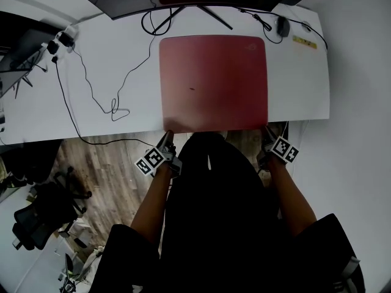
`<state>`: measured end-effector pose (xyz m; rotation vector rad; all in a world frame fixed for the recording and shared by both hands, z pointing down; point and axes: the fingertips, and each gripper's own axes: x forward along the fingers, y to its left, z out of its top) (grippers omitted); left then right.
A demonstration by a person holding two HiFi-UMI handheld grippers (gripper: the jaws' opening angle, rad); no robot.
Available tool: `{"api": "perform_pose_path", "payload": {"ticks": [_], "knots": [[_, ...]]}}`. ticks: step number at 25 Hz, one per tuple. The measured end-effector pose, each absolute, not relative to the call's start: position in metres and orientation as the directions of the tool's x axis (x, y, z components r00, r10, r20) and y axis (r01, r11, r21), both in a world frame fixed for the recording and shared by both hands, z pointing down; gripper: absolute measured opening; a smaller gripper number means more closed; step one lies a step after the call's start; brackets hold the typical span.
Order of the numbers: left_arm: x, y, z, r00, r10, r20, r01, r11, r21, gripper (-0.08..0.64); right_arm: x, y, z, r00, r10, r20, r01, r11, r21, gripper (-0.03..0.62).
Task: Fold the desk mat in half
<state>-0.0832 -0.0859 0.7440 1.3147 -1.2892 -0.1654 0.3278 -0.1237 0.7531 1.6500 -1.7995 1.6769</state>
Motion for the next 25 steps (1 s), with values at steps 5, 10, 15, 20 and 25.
{"api": "perform_pose_path", "payload": {"ticks": [5,10,15,20,25], "knots": [[-0.08,-0.089,0.727,0.376,-0.732,0.569,-0.542,0.325,0.775,0.031,0.328,-0.124,0.745,-0.399,-0.588,0.703,-0.755,-0.224,-0.616,0.02],[-0.076,-0.094,0.713,0.366,-0.731,0.576,-0.551,0.329,0.767,0.031,0.328,-0.127,0.737,-0.415,-0.604,0.68,-0.736,-0.217,-0.642,0.018],[-0.076,-0.102,0.696,0.359,-0.742,0.566,-0.559,0.314,0.767,0.031,0.325,-0.134,0.713,-0.457,-0.628,0.63,-0.714,-0.163,-0.681,0.017],[-0.078,-0.112,0.681,0.347,-0.766,0.541,-0.553,0.299,0.778,0.031,0.324,-0.146,0.694,-0.485,-0.651,0.583,-0.691,-0.123,-0.712,0.017],[-0.078,-0.123,0.669,0.333,-0.798,0.502,-0.533,0.28,0.799,0.031,0.323,-0.163,0.686,-0.515,-0.662,0.545,-0.668,-0.089,-0.739,0.017]]}}
